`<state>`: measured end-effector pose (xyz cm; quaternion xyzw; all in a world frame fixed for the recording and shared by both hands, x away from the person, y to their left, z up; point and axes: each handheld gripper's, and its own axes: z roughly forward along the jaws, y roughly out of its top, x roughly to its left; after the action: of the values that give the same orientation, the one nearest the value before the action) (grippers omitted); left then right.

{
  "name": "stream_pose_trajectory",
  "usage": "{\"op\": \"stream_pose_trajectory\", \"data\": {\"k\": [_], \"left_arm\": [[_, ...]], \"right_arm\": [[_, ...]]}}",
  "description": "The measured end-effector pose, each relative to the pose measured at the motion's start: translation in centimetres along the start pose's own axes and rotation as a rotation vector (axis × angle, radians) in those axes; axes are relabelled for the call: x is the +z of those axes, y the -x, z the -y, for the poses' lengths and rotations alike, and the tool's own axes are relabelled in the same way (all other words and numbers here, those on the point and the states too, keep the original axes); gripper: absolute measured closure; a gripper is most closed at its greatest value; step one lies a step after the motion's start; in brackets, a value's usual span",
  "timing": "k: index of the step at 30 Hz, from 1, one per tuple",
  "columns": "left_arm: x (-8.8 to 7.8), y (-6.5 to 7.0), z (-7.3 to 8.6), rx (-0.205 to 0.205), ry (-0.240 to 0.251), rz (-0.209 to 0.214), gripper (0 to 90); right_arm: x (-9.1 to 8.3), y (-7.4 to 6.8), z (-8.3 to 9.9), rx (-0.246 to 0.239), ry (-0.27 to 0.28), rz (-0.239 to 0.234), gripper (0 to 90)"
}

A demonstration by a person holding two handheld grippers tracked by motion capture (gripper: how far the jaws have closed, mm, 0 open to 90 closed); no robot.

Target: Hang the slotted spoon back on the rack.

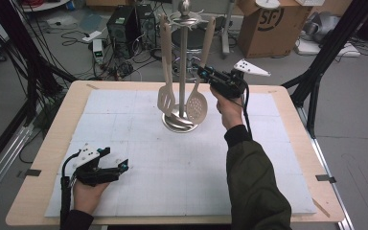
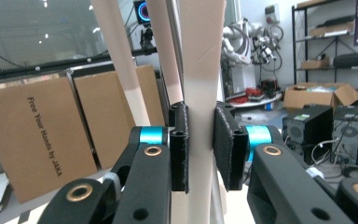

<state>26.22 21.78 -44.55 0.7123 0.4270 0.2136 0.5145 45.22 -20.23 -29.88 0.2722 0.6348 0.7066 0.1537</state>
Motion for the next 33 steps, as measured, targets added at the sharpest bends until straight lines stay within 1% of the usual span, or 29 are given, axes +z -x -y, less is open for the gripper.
{"op": "stream_pose_trajectory", "data": {"k": [4, 8, 11, 16, 18, 20, 21, 24, 27, 29, 32, 33], "left_arm": [[-0.3, 0.0, 0.2, 0.004, -0.003, -0.007, 13.4], [-0.8, 0.2, 0.3, 0.012, 0.012, -0.009, 13.3], [-1.0, 0.3, 0.3, 0.017, 0.019, -0.008, 13.4], [-0.9, 0.5, 0.2, 0.022, 0.018, -0.007, 13.4], [-0.9, 0.5, 0.2, 0.028, 0.015, -0.002, 13.4], [-0.8, 0.5, 0.2, 0.028, 0.016, -0.001, 13.4], [-0.8, 0.5, 0.2, 0.026, 0.015, -0.001, 13.4], [-0.9, 0.4, 0.3, 0.027, 0.016, -0.003, 13.4], [-0.9, 0.3, 0.3, 0.024, 0.012, -0.002, 13.4], [-0.9, 0.3, 0.3, 0.025, 0.015, -0.004, 13.4], [-0.9, 0.4, 0.3, 0.024, 0.012, -0.002, 13.4], [-0.9, 0.4, 0.3, 0.024, 0.010, -0.002, 13.4]], "right_arm": [[0.0, 0.4, -0.2, -0.001, -0.013, -0.026, 77.7], [0.0, 0.9, -0.6, -0.005, -0.035, -0.069, 77.7], [0.0, 1.2, -0.5, -0.004, -0.042, -0.081, 77.7], [0.1, 1.2, -0.5, -0.006, -0.046, -0.095, 77.7], [0.1, 1.2, -0.5, 0.002, -0.041, -0.095, 77.7], [-0.1, 1.2, -0.6, 0.011, -0.035, -0.124, 77.7], [-0.1, 1.3, -0.7, 0.009, -0.033, -0.128, 77.7], [-0.1, 1.6, -1.0, 0.007, -0.070, -0.146, 77.7], [0.0, 1.8, -1.0, 0.014, -0.081, -0.160, 77.7], [0.2, 1.9, -0.8, 0.017, -0.101, -0.172, 77.7], [0.3, 1.8, -0.8, 0.017, -0.092, -0.176, 77.7], [0.2, 1.7, -0.9, 0.018, -0.098, -0.173, 77.7]]}}
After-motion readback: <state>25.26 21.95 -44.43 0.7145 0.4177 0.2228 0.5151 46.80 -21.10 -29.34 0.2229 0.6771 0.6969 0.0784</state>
